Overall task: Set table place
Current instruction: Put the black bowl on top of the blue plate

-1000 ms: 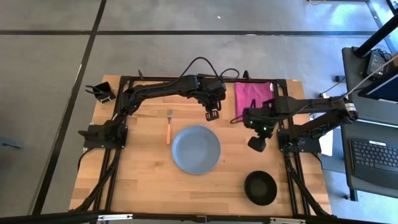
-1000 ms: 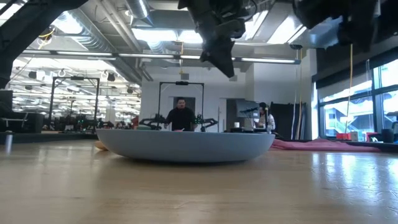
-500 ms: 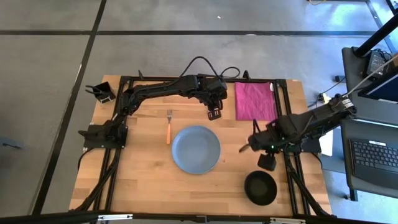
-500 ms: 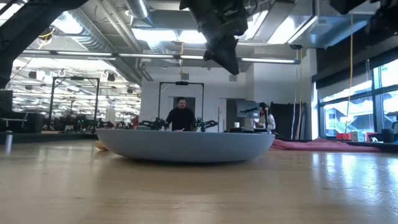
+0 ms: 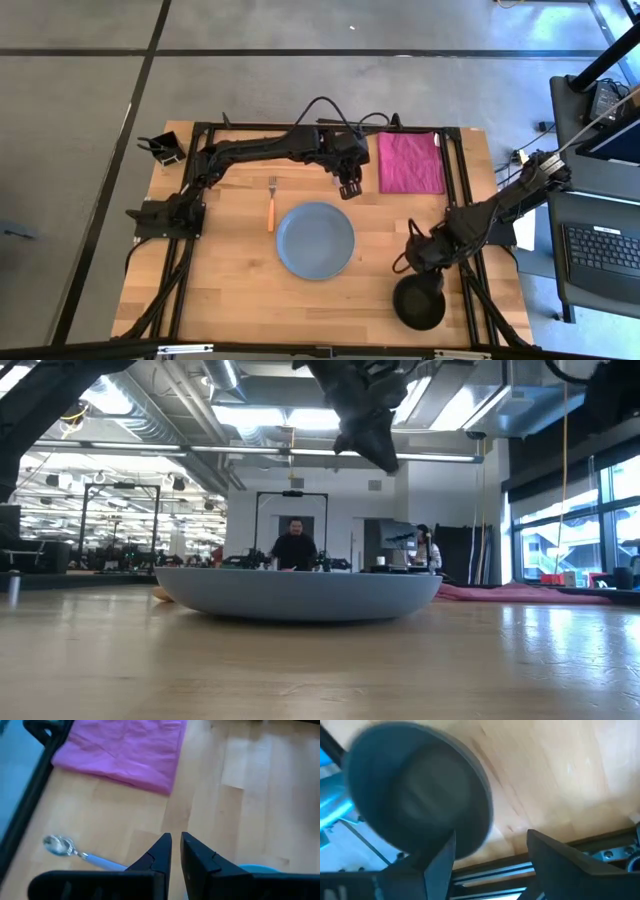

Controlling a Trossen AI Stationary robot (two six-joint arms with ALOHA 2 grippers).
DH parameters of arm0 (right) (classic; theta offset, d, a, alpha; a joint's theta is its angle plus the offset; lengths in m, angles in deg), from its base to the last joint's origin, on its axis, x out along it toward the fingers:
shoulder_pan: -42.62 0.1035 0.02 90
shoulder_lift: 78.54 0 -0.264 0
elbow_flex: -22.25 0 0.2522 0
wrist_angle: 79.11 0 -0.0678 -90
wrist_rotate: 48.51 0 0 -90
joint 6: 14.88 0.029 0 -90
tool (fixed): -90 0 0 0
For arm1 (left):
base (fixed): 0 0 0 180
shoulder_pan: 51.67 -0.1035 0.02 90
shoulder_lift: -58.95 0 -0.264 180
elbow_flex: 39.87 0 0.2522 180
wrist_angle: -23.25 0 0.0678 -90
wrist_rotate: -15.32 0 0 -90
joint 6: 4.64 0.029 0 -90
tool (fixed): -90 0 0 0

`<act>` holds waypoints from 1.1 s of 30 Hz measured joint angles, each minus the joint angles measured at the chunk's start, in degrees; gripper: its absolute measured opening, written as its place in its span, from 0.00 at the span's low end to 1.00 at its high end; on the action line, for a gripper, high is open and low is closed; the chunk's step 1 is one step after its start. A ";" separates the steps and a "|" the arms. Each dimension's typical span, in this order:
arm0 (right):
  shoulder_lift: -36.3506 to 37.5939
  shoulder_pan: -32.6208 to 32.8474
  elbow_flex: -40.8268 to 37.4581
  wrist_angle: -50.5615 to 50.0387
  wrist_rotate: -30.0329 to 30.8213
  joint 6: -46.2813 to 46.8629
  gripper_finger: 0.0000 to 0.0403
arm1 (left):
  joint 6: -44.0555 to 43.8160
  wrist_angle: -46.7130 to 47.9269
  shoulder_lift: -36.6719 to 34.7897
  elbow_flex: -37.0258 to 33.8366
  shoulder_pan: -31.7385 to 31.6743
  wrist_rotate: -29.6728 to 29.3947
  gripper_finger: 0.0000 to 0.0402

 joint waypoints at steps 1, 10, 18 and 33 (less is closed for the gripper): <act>0.00 0.32 -0.60 0.05 -0.21 0.07 0.61 | -1.00 0.12 0.00 -0.01 0.33 0.01 0.08; 0.02 0.99 -2.20 1.58 -0.37 1.41 0.61 | -0.37 -1.54 0.01 -0.01 3.46 0.00 0.08; 0.02 0.96 -2.20 3.65 -0.35 1.41 0.61 | 2.50 -1.06 0.02 -0.01 5.74 0.00 0.08; -6.34 2.32 -2.20 4.60 2.72 1.16 0.61 | 1.99 1.63 0.02 -0.02 5.97 -0.42 0.08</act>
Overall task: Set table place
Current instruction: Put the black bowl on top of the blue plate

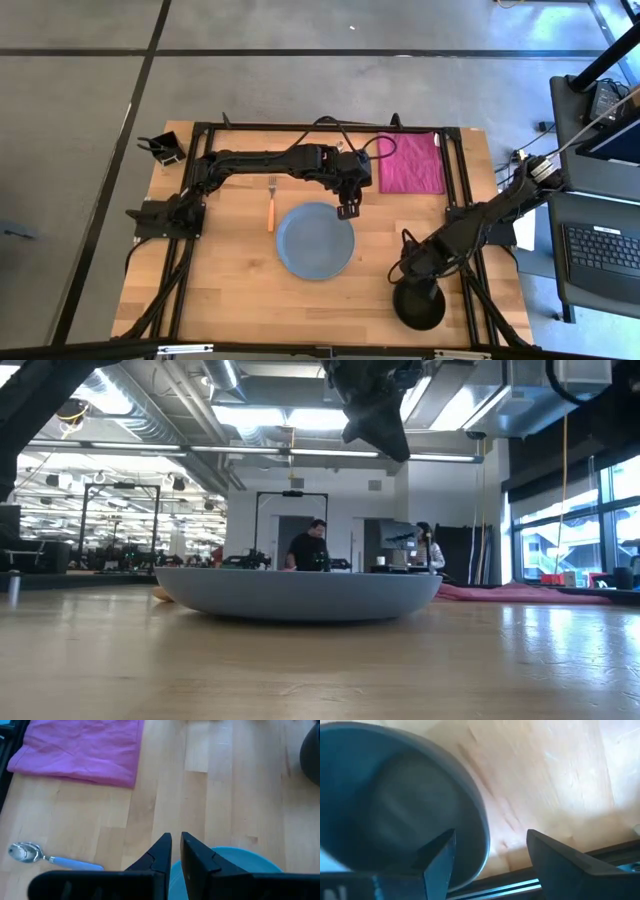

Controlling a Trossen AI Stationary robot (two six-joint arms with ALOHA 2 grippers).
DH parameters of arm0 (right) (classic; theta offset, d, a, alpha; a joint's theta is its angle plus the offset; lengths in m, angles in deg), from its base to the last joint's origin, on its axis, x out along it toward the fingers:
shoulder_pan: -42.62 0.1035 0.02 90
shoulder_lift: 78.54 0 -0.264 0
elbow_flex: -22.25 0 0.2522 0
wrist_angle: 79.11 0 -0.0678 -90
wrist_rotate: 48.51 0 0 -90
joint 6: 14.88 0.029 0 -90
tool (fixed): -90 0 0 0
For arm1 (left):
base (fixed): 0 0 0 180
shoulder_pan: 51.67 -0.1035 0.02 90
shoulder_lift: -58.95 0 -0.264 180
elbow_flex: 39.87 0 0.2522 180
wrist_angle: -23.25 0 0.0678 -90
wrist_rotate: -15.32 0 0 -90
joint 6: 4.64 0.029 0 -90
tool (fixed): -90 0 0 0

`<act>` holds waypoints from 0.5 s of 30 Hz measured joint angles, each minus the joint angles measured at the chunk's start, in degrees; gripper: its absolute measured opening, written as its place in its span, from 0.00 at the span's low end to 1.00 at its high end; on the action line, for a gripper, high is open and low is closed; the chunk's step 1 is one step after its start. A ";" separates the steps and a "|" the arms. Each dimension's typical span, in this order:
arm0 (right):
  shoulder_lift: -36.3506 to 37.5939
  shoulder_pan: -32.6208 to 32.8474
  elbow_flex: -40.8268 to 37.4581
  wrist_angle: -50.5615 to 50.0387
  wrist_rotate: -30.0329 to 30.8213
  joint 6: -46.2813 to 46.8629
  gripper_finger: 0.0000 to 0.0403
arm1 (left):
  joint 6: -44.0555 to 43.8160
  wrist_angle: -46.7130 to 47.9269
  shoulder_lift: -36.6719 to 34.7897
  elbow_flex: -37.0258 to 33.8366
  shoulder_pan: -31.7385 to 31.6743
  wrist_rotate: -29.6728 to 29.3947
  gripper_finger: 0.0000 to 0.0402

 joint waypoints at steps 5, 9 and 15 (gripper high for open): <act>-4.55 0.00 0.00 0.28 -0.03 -0.15 0.61 | -0.07 -0.01 0.00 0.00 0.00 0.00 0.08; -7.54 0.00 0.00 0.65 -0.26 -0.32 0.59 | -0.07 -0.01 0.00 0.01 0.00 0.00 0.08; -10.85 0.00 0.00 2.42 -1.58 -1.98 0.37 | -0.07 0.05 -0.02 0.01 0.00 -0.02 0.08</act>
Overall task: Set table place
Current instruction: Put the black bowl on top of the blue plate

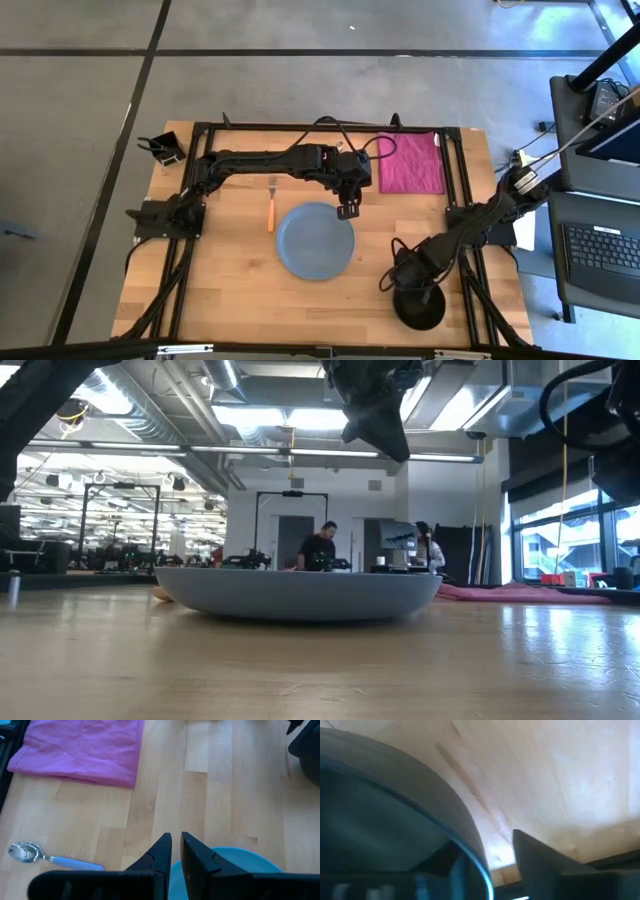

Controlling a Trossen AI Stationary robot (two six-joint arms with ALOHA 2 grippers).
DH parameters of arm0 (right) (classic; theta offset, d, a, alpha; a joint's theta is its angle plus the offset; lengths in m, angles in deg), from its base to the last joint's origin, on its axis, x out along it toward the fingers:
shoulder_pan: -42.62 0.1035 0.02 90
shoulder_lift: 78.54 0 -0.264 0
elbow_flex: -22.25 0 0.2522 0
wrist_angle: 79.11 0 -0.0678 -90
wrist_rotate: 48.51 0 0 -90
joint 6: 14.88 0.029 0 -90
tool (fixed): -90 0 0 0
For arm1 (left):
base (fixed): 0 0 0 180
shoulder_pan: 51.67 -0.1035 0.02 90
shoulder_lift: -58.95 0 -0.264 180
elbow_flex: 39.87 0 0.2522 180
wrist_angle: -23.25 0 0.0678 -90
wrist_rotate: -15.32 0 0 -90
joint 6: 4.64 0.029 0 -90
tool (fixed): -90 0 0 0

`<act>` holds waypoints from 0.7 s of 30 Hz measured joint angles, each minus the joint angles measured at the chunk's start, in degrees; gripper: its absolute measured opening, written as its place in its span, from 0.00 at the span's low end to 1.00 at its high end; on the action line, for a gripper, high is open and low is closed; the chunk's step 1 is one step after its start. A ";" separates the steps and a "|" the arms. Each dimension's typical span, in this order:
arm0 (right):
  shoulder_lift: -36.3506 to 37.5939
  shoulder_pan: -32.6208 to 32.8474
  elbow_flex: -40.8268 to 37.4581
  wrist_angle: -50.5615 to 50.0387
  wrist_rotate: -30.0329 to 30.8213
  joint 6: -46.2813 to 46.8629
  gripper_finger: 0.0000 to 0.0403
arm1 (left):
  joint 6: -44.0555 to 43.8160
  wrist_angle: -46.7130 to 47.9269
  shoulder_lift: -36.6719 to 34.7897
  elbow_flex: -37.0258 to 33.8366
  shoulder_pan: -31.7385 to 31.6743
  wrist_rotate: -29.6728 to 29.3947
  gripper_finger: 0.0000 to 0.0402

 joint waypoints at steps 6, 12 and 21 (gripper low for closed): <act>0.65 -0.09 0.26 -0.03 -3.65 -1.05 0.04 | -0.02 4.37 0.02 1.29 0.00 -0.06 0.08; 2.87 -1.56 5.60 -8.62 -2.89 -1.05 0.02 | -0.02 18.97 0.02 8.10 0.00 -3.93 0.08; 4.96 -9.65 21.75 -24.27 12.14 -5.80 0.02 | -4.00 35.19 -7.10 11.49 0.00 -7.47 0.08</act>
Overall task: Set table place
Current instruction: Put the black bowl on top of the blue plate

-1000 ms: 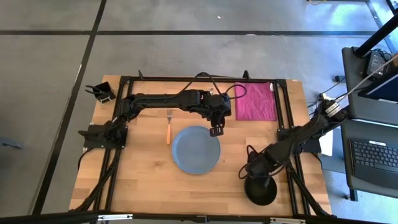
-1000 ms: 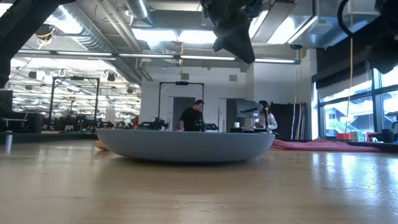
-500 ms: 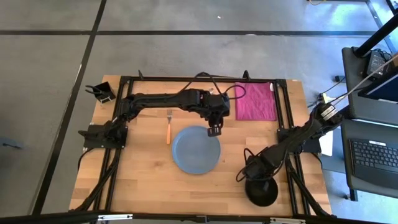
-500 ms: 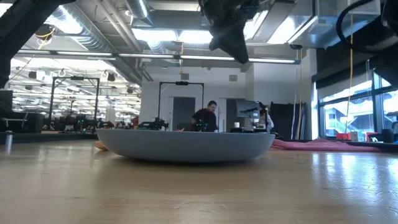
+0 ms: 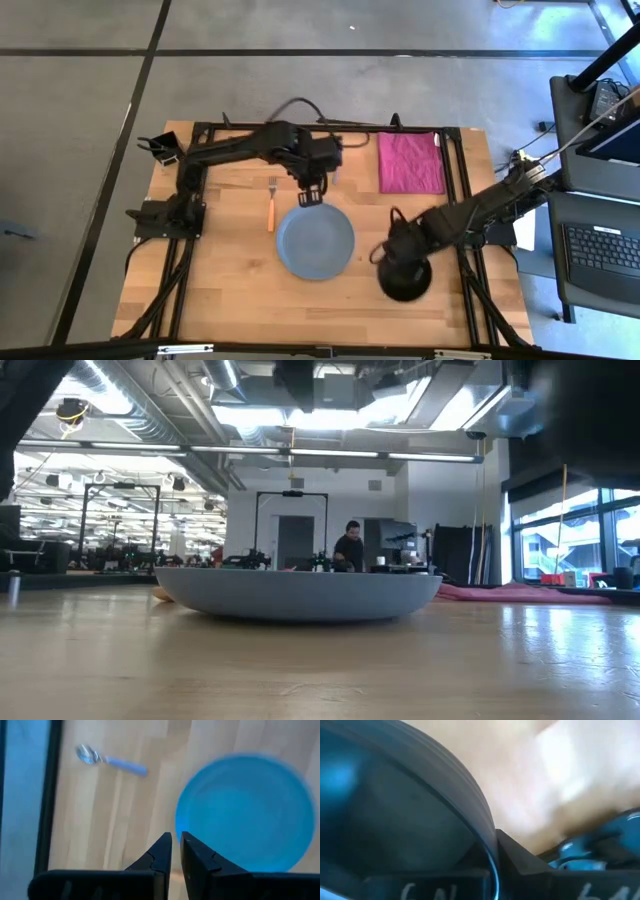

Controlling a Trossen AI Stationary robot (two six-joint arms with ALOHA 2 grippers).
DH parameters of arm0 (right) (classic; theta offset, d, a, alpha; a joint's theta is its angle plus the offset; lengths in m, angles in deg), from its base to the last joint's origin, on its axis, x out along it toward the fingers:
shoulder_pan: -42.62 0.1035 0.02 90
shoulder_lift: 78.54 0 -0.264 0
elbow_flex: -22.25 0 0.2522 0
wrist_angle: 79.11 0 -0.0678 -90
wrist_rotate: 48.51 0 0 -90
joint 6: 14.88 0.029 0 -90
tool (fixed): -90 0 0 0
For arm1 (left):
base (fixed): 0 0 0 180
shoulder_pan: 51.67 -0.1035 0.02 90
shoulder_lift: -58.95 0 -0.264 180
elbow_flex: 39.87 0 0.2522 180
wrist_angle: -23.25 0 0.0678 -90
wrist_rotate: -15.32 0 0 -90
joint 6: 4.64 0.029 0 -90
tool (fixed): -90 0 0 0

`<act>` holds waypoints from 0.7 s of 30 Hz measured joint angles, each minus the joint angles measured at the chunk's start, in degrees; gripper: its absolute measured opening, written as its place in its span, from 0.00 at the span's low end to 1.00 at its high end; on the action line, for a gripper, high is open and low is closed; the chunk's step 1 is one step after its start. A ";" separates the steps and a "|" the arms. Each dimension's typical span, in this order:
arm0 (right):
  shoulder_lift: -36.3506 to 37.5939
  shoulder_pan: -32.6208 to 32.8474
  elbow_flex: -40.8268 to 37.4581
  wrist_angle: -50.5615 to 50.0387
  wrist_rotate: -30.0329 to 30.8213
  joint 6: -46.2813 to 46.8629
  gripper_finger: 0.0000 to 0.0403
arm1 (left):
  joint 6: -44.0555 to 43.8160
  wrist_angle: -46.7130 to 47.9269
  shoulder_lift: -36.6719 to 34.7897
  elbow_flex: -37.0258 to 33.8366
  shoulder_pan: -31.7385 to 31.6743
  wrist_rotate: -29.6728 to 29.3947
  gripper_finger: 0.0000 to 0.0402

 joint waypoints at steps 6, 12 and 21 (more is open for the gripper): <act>-0.06 -11.07 7.93 2.02 5.92 -4.33 0.02 | -3.82 -0.84 -6.91 0.46 0.17 -0.81 0.08; -0.14 -22.62 9.29 11.67 2.32 -6.10 0.02 | -5.09 0.20 -12.61 0.37 0.17 -2.89 0.08; -8.54 -29.15 8.78 21.61 -5.83 -4.68 0.03 | -4.68 0.20 -20.18 0.39 0.11 -13.72 0.08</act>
